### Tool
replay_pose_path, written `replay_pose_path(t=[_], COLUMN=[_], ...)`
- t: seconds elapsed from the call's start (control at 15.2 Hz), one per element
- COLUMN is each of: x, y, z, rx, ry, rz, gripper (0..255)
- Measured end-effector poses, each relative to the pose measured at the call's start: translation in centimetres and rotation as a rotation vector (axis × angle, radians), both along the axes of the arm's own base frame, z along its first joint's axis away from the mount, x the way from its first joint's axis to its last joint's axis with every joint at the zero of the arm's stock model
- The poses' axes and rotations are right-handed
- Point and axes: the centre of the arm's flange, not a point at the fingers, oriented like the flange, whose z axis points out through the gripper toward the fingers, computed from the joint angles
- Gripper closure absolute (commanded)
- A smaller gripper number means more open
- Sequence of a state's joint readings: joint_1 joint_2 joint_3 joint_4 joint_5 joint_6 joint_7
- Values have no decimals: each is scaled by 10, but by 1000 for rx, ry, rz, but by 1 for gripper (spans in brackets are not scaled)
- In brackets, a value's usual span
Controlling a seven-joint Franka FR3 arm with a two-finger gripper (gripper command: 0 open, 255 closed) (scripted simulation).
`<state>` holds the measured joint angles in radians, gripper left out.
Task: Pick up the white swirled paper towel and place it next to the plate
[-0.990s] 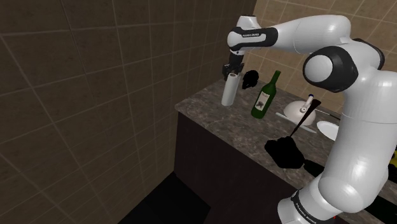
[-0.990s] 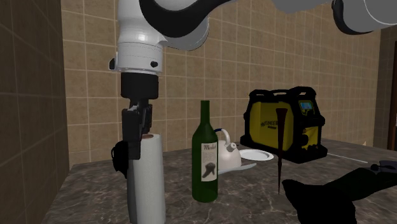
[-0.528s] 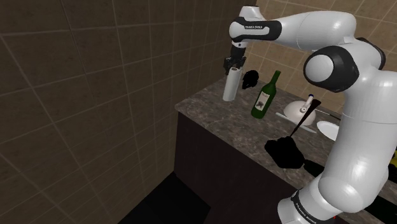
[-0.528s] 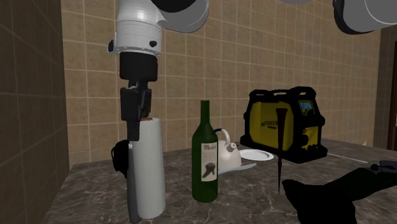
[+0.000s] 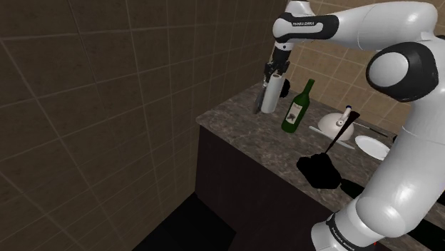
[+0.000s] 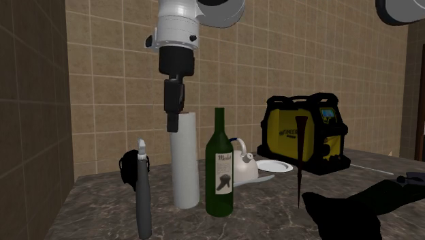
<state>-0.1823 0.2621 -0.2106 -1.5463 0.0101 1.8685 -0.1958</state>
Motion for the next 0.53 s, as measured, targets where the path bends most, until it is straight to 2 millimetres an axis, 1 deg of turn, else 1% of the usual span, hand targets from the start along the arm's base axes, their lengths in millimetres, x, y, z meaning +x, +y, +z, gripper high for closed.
replay_pose_path(t=[0.07,0.2,0.4,0.53], x=[-14,-34,-75,-96], y=[-4,-13,-26,-35], z=[4,11,23,30], rx=[0,0,0,0], ry=[0,-1,0,0], rz=[1,1,1,1], gripper=[255,255,255,255])
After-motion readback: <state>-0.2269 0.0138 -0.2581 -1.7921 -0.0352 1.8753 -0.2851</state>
